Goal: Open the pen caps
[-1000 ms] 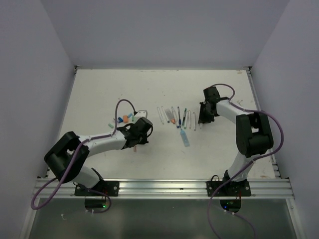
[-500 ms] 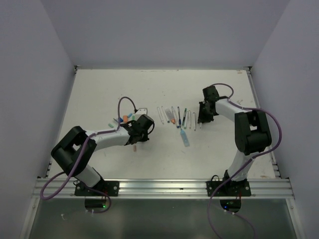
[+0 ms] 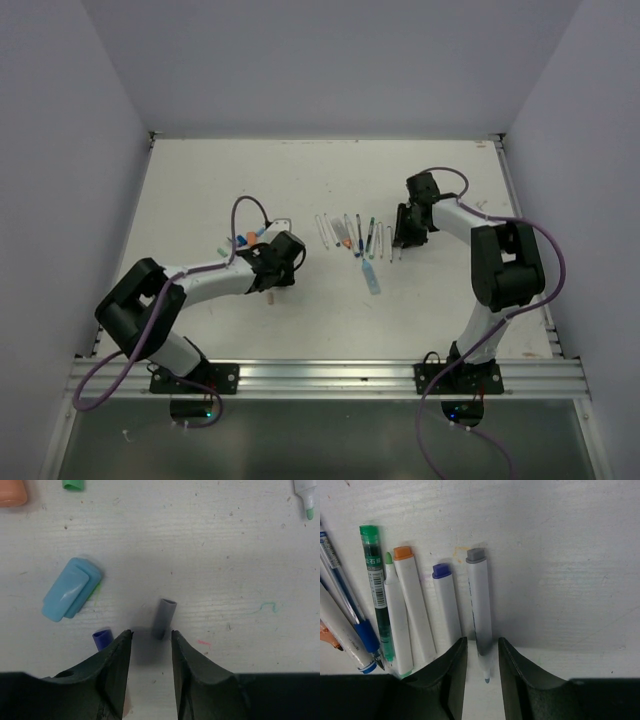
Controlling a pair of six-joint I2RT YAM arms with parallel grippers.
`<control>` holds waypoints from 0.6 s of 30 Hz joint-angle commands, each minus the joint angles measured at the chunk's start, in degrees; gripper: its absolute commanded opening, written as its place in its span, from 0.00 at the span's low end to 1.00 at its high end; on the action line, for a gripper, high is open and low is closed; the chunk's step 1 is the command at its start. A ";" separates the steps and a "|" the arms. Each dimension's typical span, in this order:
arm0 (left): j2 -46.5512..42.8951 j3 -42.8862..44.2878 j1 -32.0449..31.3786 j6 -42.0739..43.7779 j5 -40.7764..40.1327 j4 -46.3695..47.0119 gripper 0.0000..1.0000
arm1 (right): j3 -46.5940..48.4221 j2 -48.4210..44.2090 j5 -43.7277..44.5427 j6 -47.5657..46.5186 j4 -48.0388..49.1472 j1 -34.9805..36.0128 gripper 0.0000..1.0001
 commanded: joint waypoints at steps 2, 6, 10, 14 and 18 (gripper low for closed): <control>-5.48 -0.57 0.44 0.41 -1.35 -0.64 0.45 | -0.76 -5.08 0.78 -0.93 1.87 0.07 0.38; -9.45 0.13 0.44 1.63 -0.74 -1.26 0.55 | -1.38 -9.82 2.28 -1.02 0.90 0.07 0.43; -11.65 2.15 0.36 3.13 1.36 -1.70 0.61 | -3.31 -14.83 3.87 -1.28 -0.24 0.16 0.51; -13.75 2.33 0.27 3.22 4.44 -1.00 0.70 | -4.98 -18.88 2.64 -1.19 -3.40 0.25 0.60; -16.04 0.40 0.27 2.17 9.61 2.16 0.80 | -10.16 -25.62 -0.79 -0.67 -3.06 1.65 0.99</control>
